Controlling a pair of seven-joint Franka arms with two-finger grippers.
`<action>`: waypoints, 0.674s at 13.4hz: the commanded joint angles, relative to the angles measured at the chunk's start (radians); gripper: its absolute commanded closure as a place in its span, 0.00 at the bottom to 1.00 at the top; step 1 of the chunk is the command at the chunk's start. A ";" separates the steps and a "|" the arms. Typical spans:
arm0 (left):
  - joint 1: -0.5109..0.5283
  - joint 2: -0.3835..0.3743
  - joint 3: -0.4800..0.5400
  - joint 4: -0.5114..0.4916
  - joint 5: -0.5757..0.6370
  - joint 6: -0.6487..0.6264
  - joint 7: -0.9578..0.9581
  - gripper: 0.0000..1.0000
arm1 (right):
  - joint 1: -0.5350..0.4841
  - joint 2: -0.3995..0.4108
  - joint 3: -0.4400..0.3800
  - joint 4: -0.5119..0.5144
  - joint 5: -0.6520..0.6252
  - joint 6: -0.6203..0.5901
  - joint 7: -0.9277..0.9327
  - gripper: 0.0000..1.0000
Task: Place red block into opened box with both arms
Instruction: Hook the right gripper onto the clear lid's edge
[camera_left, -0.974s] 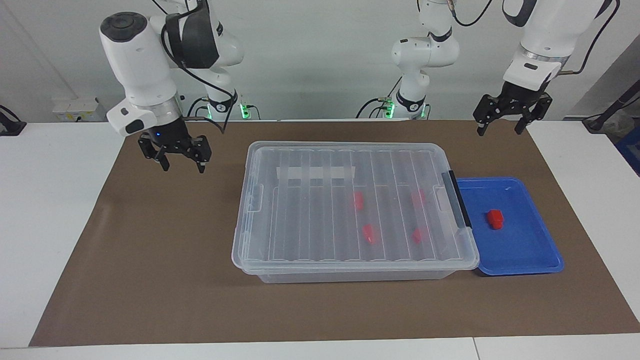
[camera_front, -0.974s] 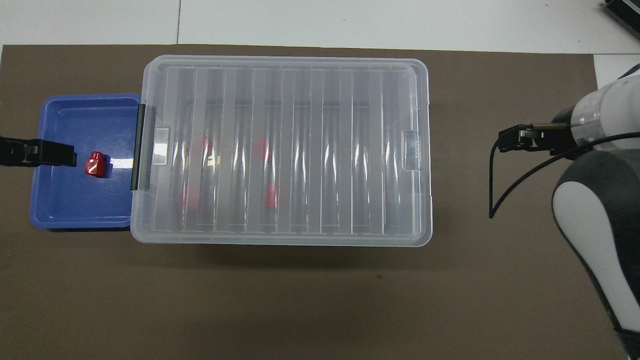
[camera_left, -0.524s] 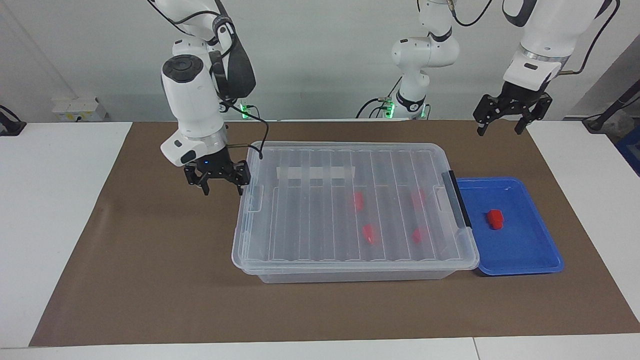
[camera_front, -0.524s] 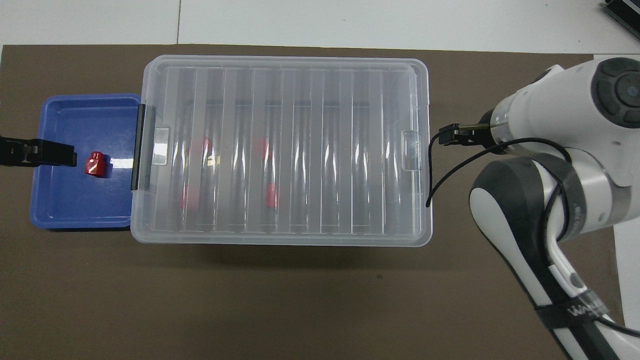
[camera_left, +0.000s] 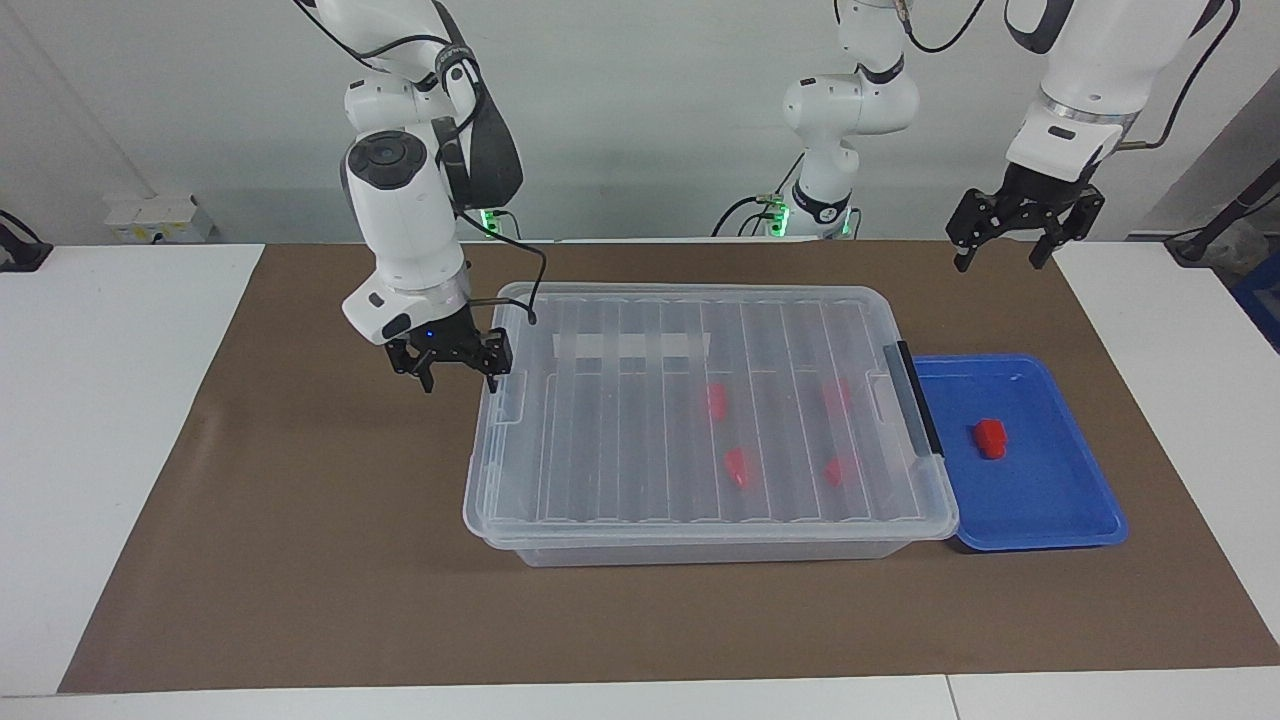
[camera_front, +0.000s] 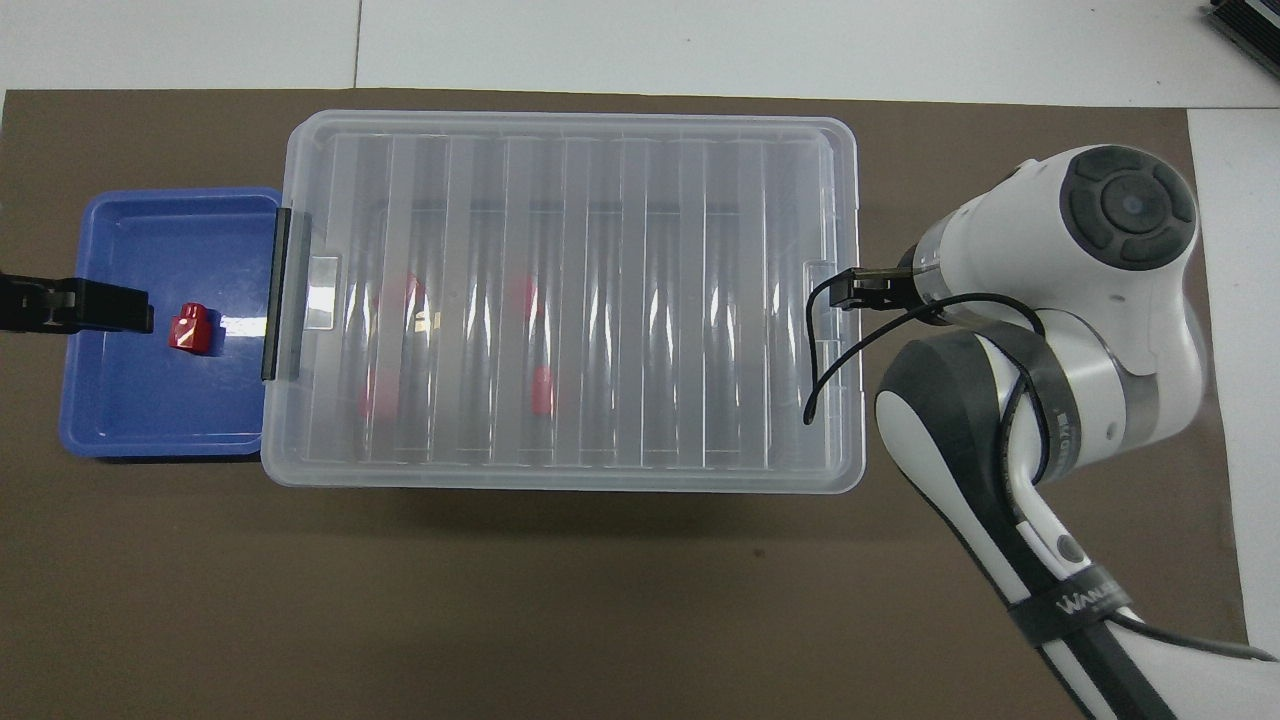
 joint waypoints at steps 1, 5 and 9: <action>-0.004 -0.015 0.009 -0.016 -0.016 0.003 -0.005 0.00 | 0.019 -0.030 0.006 -0.065 0.001 0.048 0.049 0.11; -0.004 -0.015 0.009 -0.016 -0.016 0.003 -0.005 0.00 | 0.010 -0.037 0.004 -0.070 -0.001 0.030 0.043 0.14; -0.004 -0.015 0.009 -0.016 -0.016 0.003 -0.005 0.00 | -0.045 -0.050 0.003 -0.070 -0.002 -0.007 0.012 0.15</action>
